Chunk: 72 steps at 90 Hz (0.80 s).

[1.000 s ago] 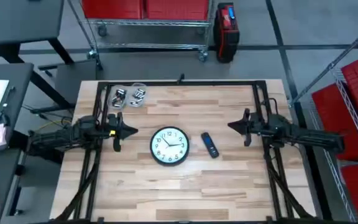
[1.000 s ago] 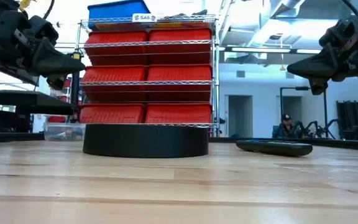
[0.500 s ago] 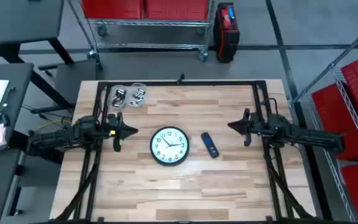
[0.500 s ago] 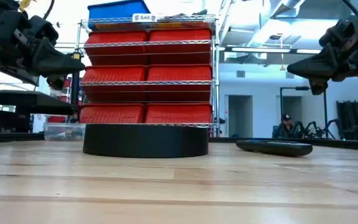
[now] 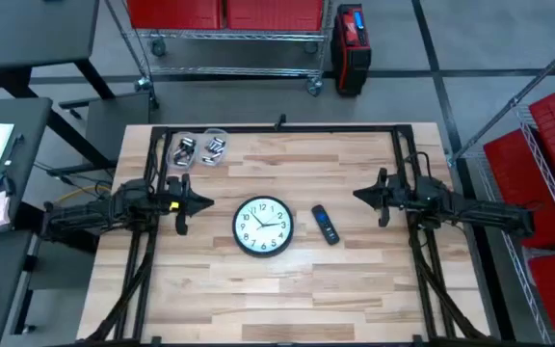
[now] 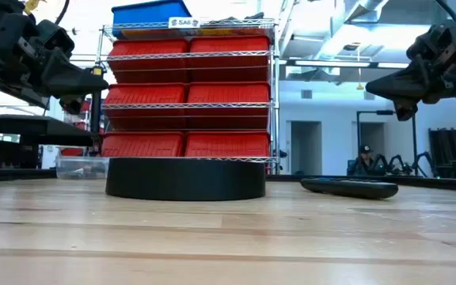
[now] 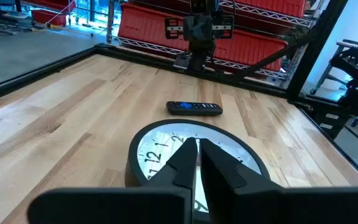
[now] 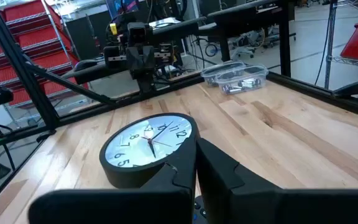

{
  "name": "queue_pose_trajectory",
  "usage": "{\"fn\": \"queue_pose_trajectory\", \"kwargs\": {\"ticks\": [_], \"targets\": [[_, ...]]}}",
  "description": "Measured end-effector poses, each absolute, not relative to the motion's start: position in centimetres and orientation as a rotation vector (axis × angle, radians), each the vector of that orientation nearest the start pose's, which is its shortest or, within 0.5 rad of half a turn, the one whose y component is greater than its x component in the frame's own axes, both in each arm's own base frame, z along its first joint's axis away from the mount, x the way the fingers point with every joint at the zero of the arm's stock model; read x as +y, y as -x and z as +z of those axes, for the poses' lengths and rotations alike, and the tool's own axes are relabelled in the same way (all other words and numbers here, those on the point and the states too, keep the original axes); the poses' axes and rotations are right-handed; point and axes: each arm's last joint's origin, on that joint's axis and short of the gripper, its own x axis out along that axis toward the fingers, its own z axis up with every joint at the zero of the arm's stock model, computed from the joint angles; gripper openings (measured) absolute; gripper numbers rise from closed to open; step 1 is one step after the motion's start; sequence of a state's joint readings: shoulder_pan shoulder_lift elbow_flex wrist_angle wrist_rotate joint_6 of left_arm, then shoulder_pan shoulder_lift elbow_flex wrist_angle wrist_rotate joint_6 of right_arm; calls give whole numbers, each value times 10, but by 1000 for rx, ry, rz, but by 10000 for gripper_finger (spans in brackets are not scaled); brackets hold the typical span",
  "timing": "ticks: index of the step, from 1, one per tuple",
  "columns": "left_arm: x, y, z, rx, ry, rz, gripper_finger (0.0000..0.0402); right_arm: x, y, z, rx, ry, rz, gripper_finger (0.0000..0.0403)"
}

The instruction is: Insert battery

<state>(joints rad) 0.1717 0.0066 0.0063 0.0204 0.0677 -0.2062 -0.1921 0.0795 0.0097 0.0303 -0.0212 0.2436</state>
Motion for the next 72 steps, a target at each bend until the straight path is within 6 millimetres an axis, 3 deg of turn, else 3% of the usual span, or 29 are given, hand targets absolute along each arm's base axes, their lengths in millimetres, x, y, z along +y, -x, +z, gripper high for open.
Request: {"fn": "queue_pose_trajectory", "kwargs": {"ticks": [72], "targets": [[16,-96,169,-61,248,147,0,-19,-100,163,19,-248,-175,1]]}}
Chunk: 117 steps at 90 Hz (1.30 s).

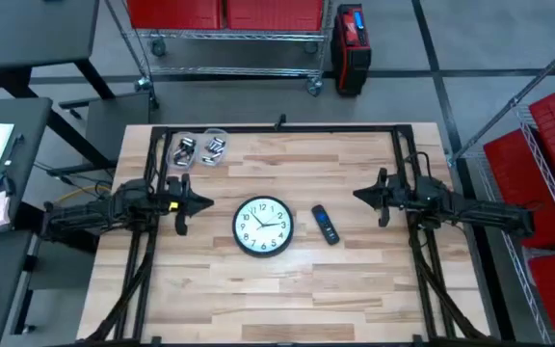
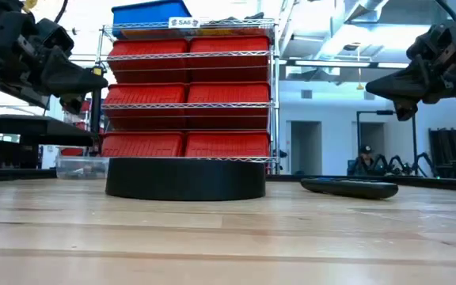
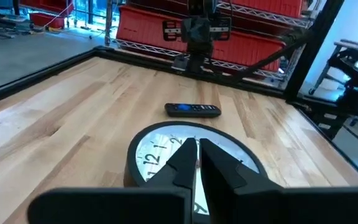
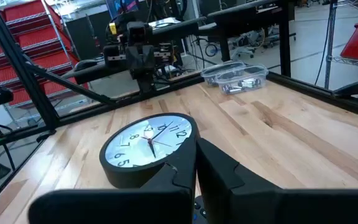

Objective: Insert battery
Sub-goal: Insert the silver battery into the wall clock battery compartment

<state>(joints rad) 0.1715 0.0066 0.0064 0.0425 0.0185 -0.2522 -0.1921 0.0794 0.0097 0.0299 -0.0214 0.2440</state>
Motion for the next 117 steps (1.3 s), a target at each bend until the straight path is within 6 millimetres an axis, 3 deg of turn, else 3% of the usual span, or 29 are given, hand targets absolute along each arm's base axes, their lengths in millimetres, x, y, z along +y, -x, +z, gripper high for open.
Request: {"fn": "queue_pose_trajectory", "kwargs": {"ticks": [28,50,64,82,105,117], "targets": [[26,-93,171,-188,475,487,0,-19,-100,163,18,-248,-174,1],[27,-94,177,-205,585,527,0,-19,-100,163,19,-247,-175,1],[28,-98,199,-182,575,532,0,-19,-100,163,19,-247,-175,1],[30,-118,228,-73,525,520,0,-19,-100,163,19,-247,-175,1],[35,-160,264,185,435,482,0,-19,-100,163,19,-247,-175,1],[39,-183,279,276,444,496,0,-19,-100,163,26,-158,-175,1]]}}
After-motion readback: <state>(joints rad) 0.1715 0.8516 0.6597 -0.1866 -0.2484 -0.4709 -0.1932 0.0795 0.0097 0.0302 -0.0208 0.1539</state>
